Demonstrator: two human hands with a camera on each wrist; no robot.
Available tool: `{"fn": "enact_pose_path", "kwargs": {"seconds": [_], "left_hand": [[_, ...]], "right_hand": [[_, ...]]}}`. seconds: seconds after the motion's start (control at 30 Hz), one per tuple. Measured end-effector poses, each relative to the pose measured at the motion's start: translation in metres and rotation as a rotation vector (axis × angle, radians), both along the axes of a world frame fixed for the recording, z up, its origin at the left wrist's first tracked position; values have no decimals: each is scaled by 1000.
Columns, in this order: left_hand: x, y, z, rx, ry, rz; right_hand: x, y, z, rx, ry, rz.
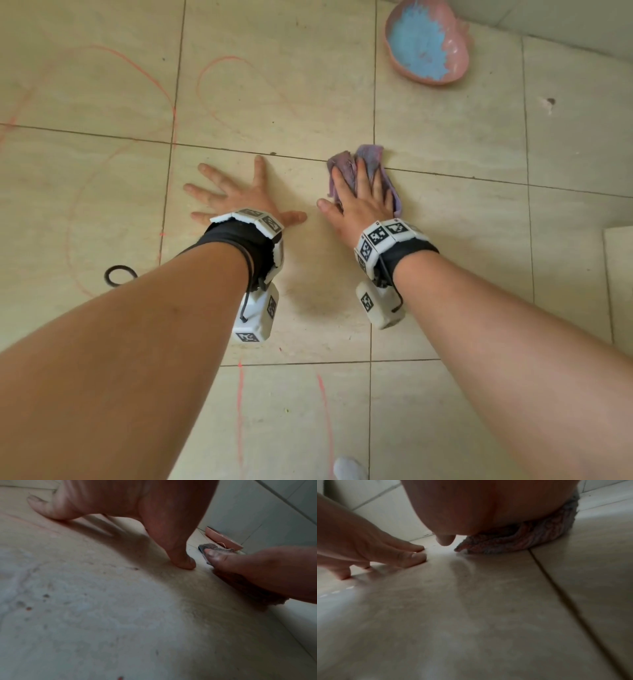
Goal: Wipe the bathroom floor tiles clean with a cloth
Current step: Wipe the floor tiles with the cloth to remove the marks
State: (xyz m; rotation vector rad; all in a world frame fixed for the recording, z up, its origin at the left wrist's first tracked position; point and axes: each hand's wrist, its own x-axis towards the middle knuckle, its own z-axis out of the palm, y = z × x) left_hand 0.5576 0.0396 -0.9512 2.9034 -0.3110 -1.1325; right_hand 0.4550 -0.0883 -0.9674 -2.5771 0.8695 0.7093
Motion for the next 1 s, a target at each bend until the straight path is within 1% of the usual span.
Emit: {"fn": "enact_pose_path", "kwargs": {"seconds": [0.1, 0.23, 0.3, 0.37, 0.43, 0.7, 0.77, 0.9, 1.0], "left_hand": [[0, 2, 2, -9, 11, -17], [-2, 10, 3, -7, 2, -73], [0, 24, -2, -22, -28, -136], [4, 42, -7, -79, -56, -200], [10, 56, -12, -107, -81, -236], [7, 50, -24, -101, -151, -190], [9, 49, -21, -71, -128, -197], [17, 46, -10, 11, -18, -215], [20, 42, -7, 51, 35, -216]], "right_hand": [[1, 1, -6, -41, -10, -4], [-1, 1, -6, -31, -32, -10], [-1, 1, -9, -38, -42, -14], [-1, 2, -10, -58, -39, -18], [-1, 1, -12, -64, -36, -20], [0, 1, -13, -82, -18, -18], [0, 1, -13, -82, -15, -17], [1, 1, -10, -65, 7, -19], [1, 1, -10, -71, -1, -14]]}}
